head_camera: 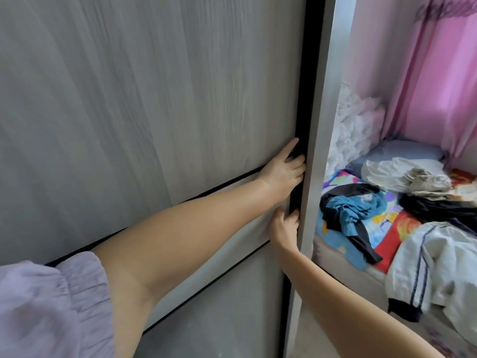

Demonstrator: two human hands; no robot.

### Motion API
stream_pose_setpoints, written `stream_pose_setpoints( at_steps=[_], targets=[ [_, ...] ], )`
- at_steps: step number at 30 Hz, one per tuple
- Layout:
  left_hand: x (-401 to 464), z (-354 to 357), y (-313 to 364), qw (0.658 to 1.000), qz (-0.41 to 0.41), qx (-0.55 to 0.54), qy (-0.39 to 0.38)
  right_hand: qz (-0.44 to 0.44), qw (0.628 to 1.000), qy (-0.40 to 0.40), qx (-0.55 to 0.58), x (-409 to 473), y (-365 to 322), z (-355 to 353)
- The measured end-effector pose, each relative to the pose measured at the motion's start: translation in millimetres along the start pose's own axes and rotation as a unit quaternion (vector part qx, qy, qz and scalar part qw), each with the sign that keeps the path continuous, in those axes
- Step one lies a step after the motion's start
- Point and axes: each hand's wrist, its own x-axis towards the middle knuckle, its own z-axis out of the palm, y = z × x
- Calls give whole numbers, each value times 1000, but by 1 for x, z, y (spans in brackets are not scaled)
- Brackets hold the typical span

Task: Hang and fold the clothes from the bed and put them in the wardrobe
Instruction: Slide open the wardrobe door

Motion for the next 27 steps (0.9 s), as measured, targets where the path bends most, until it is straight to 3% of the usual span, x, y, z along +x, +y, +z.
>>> stream_pose_setpoints(
  at_steps=[12, 27],
  targets=[
    [-57, 1, 14, 998, -64, 19, 19, -51, 996, -17, -74, -58, 5, 6],
    [-271, 29, 16, 990, -137, -26, -10, -125, 971, -189, -80, -226, 32, 71]
  ],
)
